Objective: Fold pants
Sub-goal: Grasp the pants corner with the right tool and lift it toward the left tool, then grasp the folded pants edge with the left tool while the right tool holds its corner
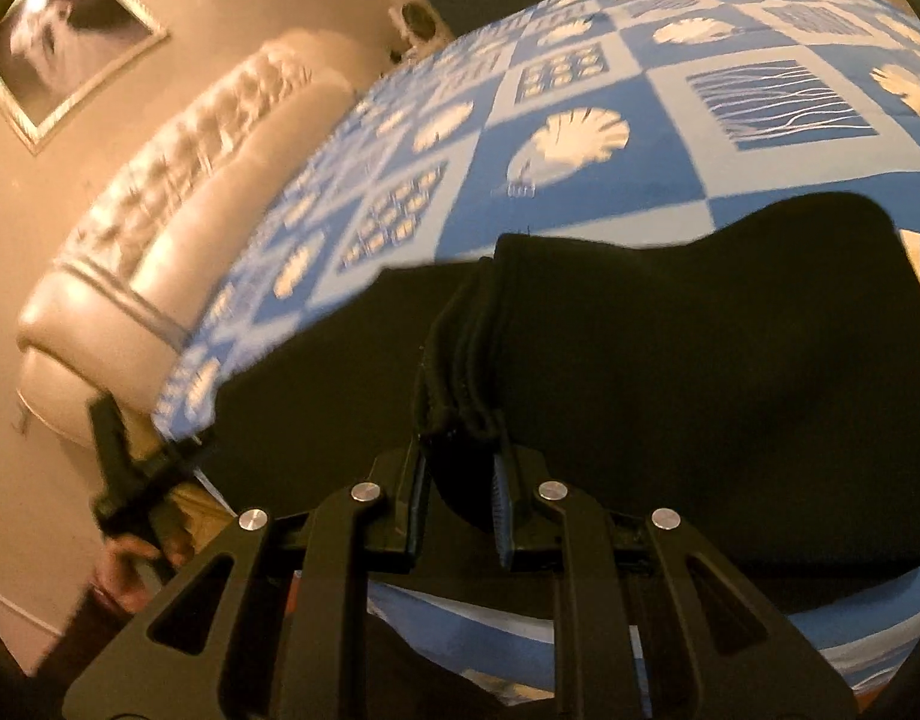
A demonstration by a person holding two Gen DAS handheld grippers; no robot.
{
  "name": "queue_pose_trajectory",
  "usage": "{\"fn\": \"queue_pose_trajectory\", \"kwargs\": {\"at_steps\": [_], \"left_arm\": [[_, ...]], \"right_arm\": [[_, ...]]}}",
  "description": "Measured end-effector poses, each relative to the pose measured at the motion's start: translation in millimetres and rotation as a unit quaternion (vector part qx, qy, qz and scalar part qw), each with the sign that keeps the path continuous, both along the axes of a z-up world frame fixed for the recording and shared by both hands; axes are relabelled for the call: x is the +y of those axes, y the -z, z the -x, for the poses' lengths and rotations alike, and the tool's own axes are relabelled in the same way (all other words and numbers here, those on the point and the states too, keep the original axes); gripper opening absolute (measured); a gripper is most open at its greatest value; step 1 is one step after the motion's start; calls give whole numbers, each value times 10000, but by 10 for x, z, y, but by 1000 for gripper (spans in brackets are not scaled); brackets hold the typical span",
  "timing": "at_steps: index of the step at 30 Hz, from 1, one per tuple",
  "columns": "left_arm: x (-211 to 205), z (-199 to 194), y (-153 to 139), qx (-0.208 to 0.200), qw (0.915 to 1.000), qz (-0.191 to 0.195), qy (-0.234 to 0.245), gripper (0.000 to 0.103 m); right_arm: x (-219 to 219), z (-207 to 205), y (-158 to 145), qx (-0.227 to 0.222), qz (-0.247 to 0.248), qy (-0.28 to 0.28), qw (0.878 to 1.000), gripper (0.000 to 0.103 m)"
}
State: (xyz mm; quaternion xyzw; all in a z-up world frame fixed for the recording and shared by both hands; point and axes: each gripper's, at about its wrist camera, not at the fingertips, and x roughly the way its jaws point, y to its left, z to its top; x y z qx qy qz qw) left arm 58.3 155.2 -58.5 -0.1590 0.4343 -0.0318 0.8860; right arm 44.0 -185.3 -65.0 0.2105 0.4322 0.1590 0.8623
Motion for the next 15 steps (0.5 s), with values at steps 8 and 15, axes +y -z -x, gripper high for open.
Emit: {"fn": "queue_pose_trajectory", "kwargs": {"at_steps": [8, 15], "left_arm": [[5, 1, 41, 64, 10000, 42, -4, 97], [-26, 2, 53, 69, 10000, 1, 55, 97]], "right_arm": [[191, -7, 155, 134, 406, -103, 9990, 17], [335, -5, 140, 86, 851, -235, 9961, 17]]}}
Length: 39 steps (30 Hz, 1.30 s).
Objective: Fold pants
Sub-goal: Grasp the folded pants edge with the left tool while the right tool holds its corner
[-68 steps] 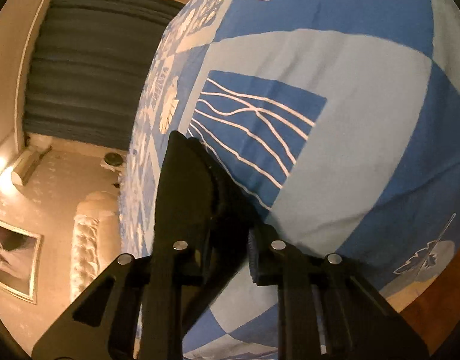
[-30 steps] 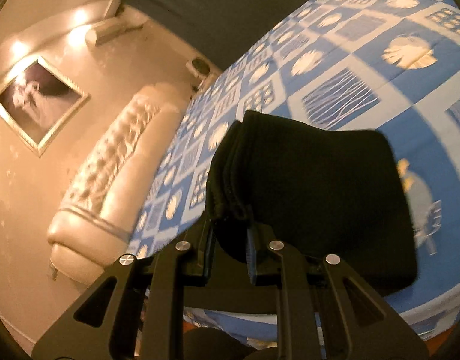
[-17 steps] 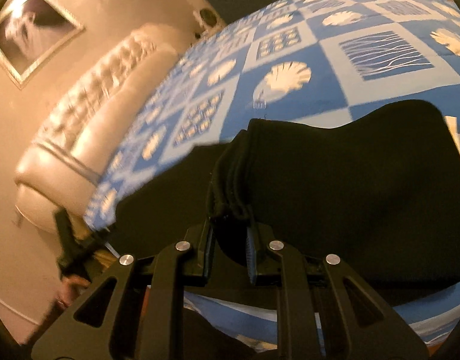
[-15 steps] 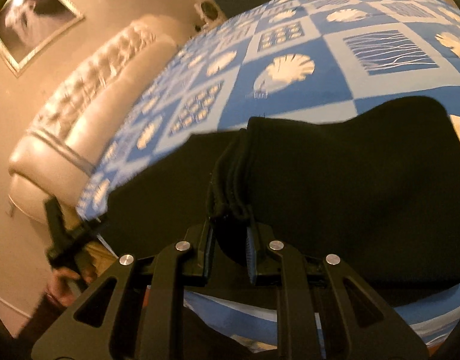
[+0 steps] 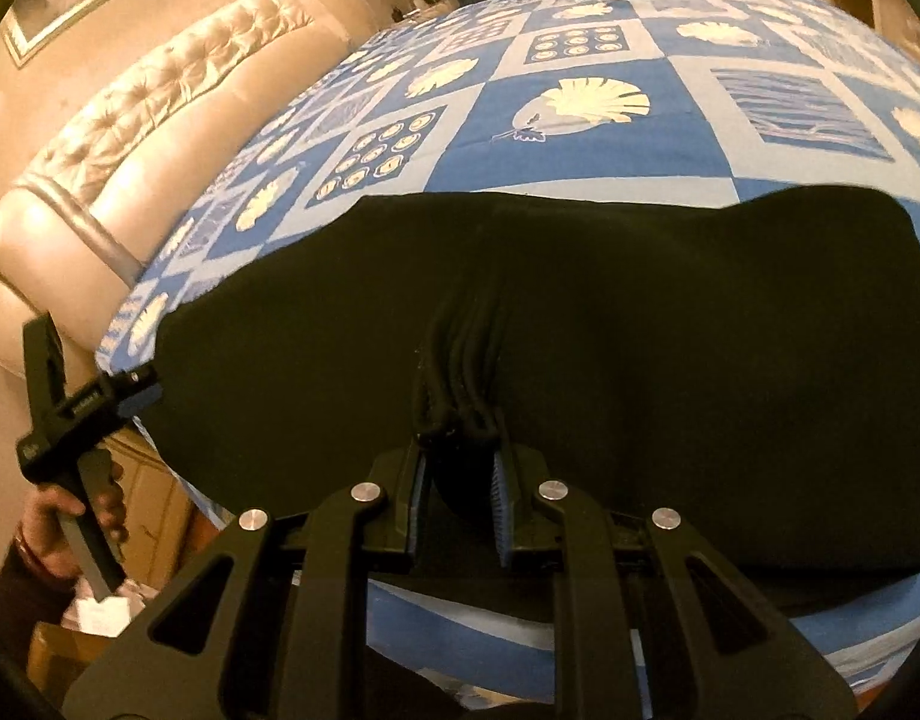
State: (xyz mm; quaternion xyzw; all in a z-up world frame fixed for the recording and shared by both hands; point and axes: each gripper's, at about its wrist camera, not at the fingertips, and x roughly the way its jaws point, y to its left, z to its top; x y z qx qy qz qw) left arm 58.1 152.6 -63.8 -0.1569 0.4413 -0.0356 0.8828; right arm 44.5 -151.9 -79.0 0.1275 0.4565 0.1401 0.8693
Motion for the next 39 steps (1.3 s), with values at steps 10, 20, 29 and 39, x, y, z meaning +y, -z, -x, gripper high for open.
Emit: {"fn": "queue_pose_trajectory", "kwargs": {"at_steps": [10, 20, 29, 39], "left_arm": [[-12, 5, 13, -6, 10000, -20, 25, 97], [13, 4, 25, -51, 9999, 59, 70, 97], [112, -7, -3, -23, 9992, 349, 208, 97], [898, 88, -143, -254, 9884, 1497, 72, 97]], "right_arm": [[154, -9, 34, -22, 503, -156, 9986, 17], [302, -3, 67, -88, 1030, -309, 9942, 18], [453, 30, 66, -195, 1395, -584, 9883, 35], [153, 305, -221, -716, -158, -285, 9969, 64]]}}
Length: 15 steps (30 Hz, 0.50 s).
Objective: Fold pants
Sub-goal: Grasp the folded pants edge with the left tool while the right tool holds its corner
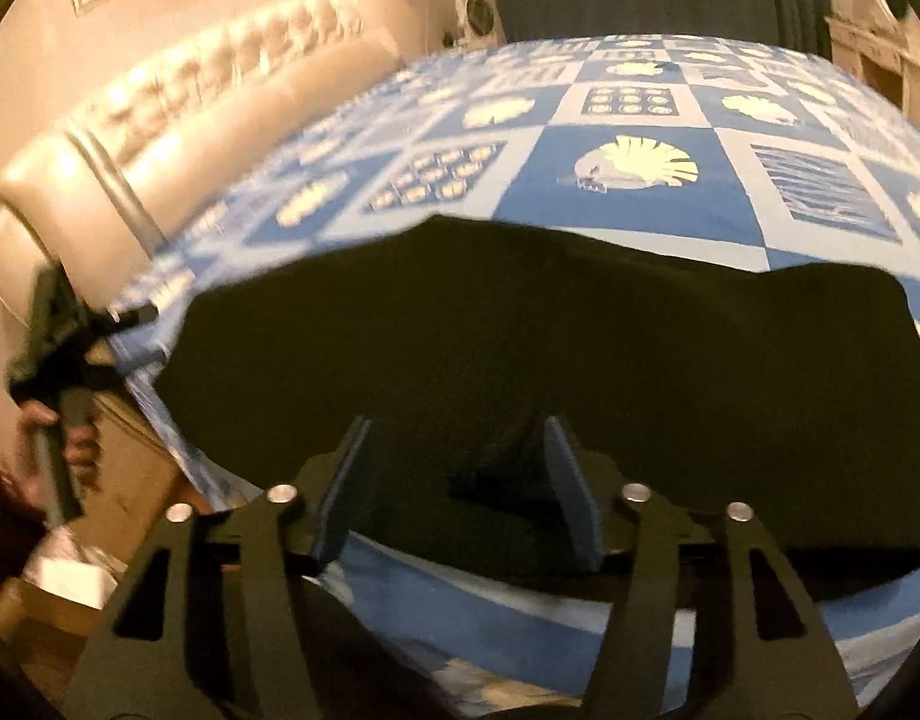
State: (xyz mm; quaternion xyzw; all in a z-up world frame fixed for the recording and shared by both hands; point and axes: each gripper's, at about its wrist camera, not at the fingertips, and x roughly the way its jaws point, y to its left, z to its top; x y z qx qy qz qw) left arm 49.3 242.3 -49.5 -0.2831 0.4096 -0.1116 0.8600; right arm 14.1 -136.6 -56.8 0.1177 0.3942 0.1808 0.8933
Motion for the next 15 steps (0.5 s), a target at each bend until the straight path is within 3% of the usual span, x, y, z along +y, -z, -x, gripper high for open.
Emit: {"fn": "queue_pose_trajectory", "kwargs": {"at_steps": [4, 7, 12, 15], "left_arm": [[437, 23, 196, 253, 9971, 526, -488, 97], [627, 17, 325, 400, 9935, 784, -724, 97], [659, -109, 396, 477, 9950, 673, -567, 97], [645, -175, 434, 543, 9967, 505, -330, 97]], "right_arm": [[-84, 82, 68, 101, -659, -54, 9978, 66], [-155, 139, 201, 202, -1084, -50, 9939, 76], [-406, 90, 414, 625, -1929, 347, 9786, 77], [-439, 92, 445, 664, -2029, 392, 9761, 77]]}}
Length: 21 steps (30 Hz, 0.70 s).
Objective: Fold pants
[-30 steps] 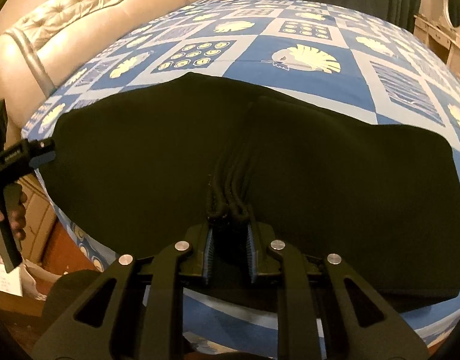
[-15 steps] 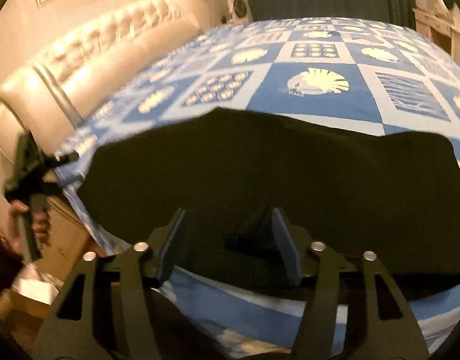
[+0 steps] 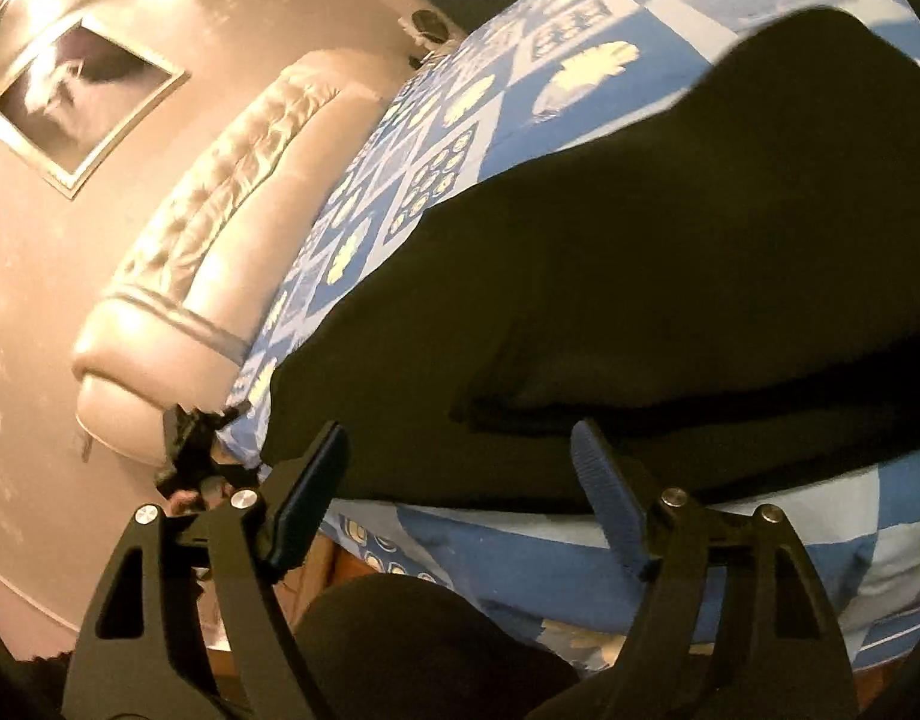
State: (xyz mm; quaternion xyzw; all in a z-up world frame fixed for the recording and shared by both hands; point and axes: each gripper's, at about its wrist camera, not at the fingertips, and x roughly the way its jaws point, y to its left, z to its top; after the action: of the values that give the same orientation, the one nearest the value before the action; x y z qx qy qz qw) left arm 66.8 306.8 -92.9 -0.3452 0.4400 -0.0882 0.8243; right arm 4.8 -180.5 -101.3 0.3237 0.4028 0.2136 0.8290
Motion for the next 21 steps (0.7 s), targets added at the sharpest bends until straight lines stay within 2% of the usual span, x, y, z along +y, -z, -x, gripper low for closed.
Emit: {"fn": "queue_pose_trajectory", "kwargs": {"at_steps": [2, 3, 5, 7, 9, 12, 15, 17, 18, 19, 20, 21], "left_arm": [[26, 20, 7, -66, 9999, 81, 46, 97], [61, 48, 11, -163, 9995, 245, 71, 97], [133, 124, 41, -350, 9964, 762, 135, 97], [193, 182, 119, -370, 9904, 1328, 124, 97], [235, 190, 168, -381, 9863, 1599, 103, 97], [274, 194, 204, -453, 9808, 1894, 64, 97], [258, 189, 190, -466, 9812, 1870, 97, 97], [241, 165, 173, -434, 9843, 1705, 144, 84], [237, 149, 177, -329, 9883, 1484, 147, 55], [248, 141, 200, -197, 9905, 1352, 127, 16], [276, 134, 263, -43, 9902, 1391, 109, 11], [303, 123, 303, -15, 9881, 1534, 90, 11]], "right_arm": [[-2, 8, 3, -9, 80, -10, 10000, 78], [-1, 4, 7, -8, 98, -30, 9999, 79], [-11, 3, 18, 4, 90, -33, 10000, 79], [-32, 1, 34, 19, 42, -28, 10000, 80], [-36, -4, 42, 34, 17, -26, 10000, 80], [-28, -2, 40, 32, 44, -29, 10000, 80], [-23, 1, 40, 39, 39, -29, 10000, 80], [-18, -5, 39, 38, 37, -28, 10000, 80], [-19, -5, 42, 42, 34, -27, 10000, 80], [-20, -6, 39, 41, 37, -28, 10000, 80], [-19, -6, 37, 45, 32, -27, 10000, 80], [-17, -7, 35, 50, 25, -25, 10000, 80]]}}
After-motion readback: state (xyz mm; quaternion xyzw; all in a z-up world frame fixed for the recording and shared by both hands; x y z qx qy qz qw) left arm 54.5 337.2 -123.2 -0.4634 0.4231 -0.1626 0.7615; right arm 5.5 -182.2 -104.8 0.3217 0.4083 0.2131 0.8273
